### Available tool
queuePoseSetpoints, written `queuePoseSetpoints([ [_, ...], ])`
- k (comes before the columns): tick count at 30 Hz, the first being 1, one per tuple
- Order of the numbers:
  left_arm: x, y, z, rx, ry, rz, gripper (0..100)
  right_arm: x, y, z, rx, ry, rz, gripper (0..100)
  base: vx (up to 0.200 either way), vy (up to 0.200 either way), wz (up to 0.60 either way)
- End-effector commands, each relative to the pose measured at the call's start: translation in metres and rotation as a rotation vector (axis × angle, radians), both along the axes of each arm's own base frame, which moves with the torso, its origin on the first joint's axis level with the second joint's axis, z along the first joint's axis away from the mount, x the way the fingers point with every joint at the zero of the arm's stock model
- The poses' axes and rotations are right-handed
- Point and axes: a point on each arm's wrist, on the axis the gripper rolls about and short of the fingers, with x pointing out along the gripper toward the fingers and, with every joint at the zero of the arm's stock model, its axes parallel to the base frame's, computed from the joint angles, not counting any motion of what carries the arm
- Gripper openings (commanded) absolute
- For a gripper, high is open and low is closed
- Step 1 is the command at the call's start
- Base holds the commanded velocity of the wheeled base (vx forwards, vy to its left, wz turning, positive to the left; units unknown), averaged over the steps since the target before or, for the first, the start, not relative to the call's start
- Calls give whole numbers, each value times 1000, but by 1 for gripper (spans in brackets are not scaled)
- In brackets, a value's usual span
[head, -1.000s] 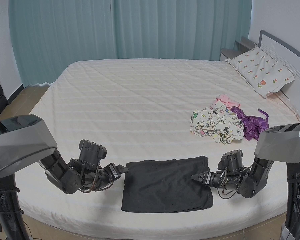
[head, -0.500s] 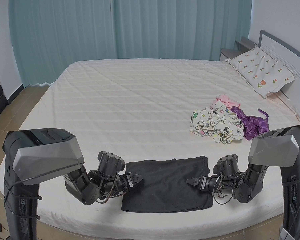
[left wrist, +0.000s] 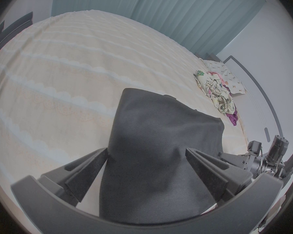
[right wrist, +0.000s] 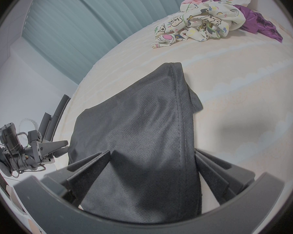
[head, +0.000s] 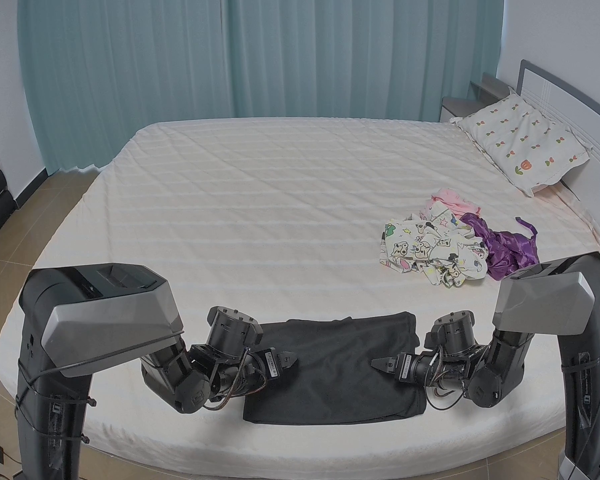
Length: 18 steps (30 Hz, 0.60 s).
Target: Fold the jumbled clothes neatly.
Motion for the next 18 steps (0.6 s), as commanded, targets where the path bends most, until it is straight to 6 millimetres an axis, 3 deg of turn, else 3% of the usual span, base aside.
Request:
queuePoseSetpoints([
  [1,-3,-2,-1,-6,-1,-5,100,-1,4,-1,1,2,12,100,0,0,0],
  [18,-1,19,2,-60,-20,79,100,1,19,-6,46,-46,113,100,0,0,0],
])
